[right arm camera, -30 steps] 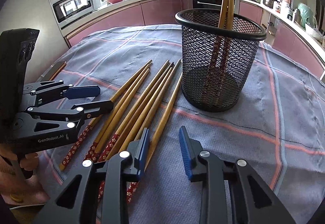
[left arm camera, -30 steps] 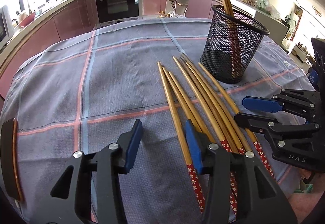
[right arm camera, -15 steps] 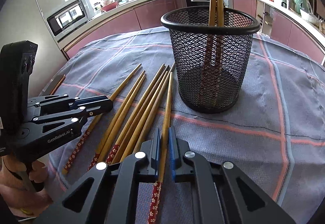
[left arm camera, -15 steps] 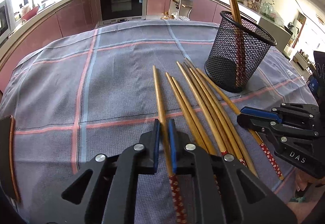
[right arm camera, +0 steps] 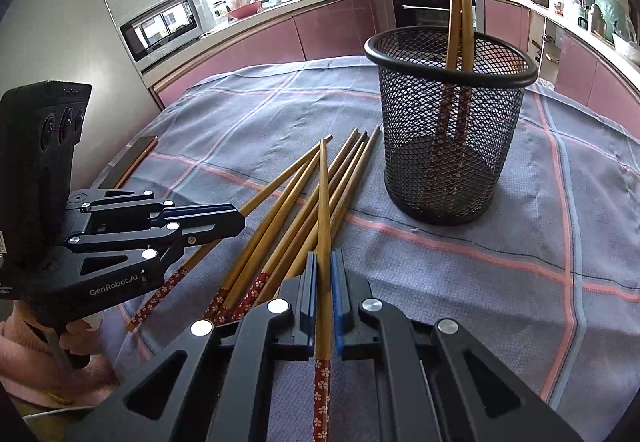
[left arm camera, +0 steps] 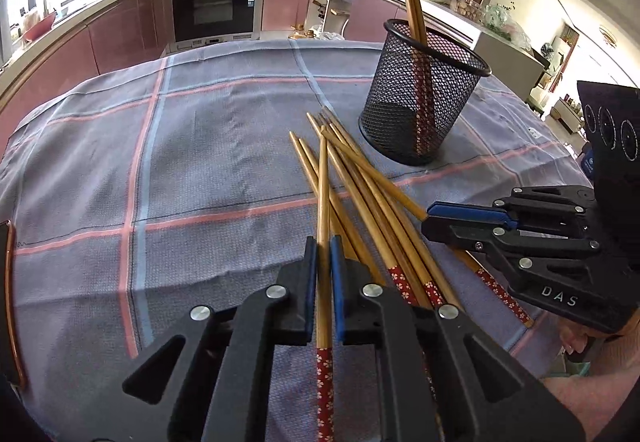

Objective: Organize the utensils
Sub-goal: 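Close the right gripper on one chopstick while the left gripper grasps another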

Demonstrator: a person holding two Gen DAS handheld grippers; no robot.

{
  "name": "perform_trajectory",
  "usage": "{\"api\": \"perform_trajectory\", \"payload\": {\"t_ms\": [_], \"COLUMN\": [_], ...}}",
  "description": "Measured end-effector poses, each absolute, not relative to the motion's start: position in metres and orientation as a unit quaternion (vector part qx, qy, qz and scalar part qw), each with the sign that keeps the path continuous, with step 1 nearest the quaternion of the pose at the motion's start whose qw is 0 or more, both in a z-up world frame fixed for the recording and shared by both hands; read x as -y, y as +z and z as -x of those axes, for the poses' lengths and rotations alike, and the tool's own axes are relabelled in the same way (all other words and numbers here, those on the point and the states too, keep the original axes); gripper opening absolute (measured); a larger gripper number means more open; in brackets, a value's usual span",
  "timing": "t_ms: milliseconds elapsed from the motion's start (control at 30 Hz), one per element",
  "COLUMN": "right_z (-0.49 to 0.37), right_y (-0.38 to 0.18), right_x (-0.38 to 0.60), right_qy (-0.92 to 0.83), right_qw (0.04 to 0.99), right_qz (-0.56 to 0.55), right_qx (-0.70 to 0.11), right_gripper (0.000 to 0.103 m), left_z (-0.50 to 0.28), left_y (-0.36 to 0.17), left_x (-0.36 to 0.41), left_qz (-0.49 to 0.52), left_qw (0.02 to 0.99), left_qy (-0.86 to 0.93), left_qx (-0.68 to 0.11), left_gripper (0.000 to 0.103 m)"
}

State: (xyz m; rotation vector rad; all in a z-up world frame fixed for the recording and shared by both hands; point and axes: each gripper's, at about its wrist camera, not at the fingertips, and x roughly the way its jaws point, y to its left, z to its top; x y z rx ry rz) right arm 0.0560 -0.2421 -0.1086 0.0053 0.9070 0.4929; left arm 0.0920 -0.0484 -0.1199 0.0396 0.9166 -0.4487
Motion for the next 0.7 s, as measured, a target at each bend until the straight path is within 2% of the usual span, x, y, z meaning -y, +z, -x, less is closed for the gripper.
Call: {"api": "perform_trajectory", "payload": {"t_ms": [200, 333, 433, 500, 700], "right_z": [-0.061, -0.065, -0.066, -0.064, -0.054], "right_y": [-0.114, -0.114, -0.113, -0.11, -0.092], "right_x": [0.238, 0.236, 0.237, 0.239, 0.248], "right_qy": [0.231, 0.233, 0.235, 0.238, 0.245], "right_qw": [0.865, 0.864, 0.865, 0.867, 0.879], "right_qz": [0.006, 0.01, 0.009, 0.006, -0.001], "right_qx": [-0.446, -0.446, -0.443, -0.438, -0.409], "right_gripper": [0.007, 0.007, 0.007, 0.006, 0.006], "left_z": [-0.097, -0.102, -0.107, -0.107, -0.104], "left_y": [-0.126, -0.127, -0.126, -0.126, -0.118], "left_x": [0.049, 0.051, 0.052, 0.055, 0.051], "left_qz": [-0.022, -0.023, -0.025, -0.037, -0.025], "left_qw": [0.865, 0.861, 0.86, 0.864, 0.868], "left_qy": [-0.219, -0.229, -0.228, -0.219, -0.218], "left_qx": [-0.452, -0.454, -0.456, -0.452, -0.445], "left_gripper": [0.008, 0.013, 0.012, 0.008, 0.007]}}
